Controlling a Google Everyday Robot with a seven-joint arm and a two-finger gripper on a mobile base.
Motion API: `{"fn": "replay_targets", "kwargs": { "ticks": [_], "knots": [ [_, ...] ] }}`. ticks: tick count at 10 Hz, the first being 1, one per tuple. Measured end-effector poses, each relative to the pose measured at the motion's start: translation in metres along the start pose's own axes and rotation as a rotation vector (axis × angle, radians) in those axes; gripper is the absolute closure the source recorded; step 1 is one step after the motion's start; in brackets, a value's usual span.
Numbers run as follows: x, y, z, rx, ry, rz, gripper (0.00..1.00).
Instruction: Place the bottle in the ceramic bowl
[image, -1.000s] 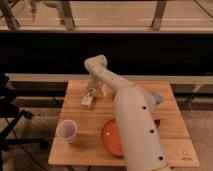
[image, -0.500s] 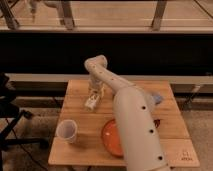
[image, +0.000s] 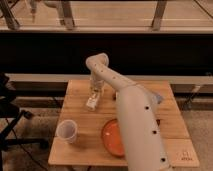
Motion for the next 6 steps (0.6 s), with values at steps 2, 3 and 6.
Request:
{"fn": "replay_targets", "kwargs": {
  "ticks": [2,3,6],
  "knots": [
    [0.005,0.008,-0.014,0.007,0.007,0.01,1.0],
    [0.004,0.009,-0.019,0.007,0.006,0.005,1.0],
    [0.001,0.022,-0.027,0.006,0.003,0.005,1.0]
  ]
}}
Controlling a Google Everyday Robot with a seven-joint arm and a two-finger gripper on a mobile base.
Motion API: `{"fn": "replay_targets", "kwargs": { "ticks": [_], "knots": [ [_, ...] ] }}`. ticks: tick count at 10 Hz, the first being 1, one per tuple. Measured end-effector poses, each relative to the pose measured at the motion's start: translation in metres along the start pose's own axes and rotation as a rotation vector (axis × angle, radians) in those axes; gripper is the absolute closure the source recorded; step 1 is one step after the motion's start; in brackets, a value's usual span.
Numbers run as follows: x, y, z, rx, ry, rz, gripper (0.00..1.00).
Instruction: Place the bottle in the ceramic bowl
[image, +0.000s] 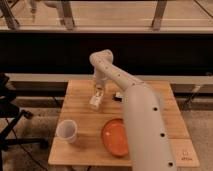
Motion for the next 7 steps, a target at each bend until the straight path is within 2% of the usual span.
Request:
{"fn": "replay_targets", "kwargs": {
  "ticks": [7],
  "knots": [
    [-0.013,0.016,-0.023,0.021,0.006,0.01,1.0]
  ]
}}
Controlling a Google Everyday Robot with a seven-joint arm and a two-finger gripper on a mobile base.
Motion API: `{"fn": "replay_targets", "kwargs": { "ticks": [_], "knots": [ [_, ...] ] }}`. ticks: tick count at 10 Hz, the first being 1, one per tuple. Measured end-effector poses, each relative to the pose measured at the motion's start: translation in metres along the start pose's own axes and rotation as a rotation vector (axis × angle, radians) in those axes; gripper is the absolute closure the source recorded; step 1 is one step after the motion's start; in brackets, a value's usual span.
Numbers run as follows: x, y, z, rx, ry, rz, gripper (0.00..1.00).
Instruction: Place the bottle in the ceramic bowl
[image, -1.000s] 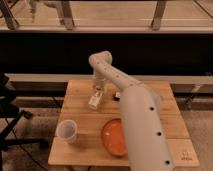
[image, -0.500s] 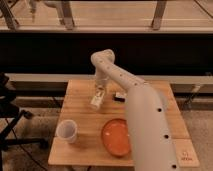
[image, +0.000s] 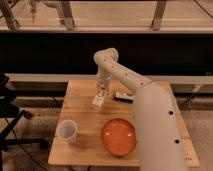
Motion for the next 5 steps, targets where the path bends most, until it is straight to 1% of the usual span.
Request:
{"fn": "replay_targets", "kwargs": {
  "ticks": [3,5],
  "knots": [
    [-0.004,0.003,-0.012,0.007,0.008,0.005,1.0],
    [-0.002,0.012,-0.016,0.009,0.009,0.009,1.0]
  ]
}}
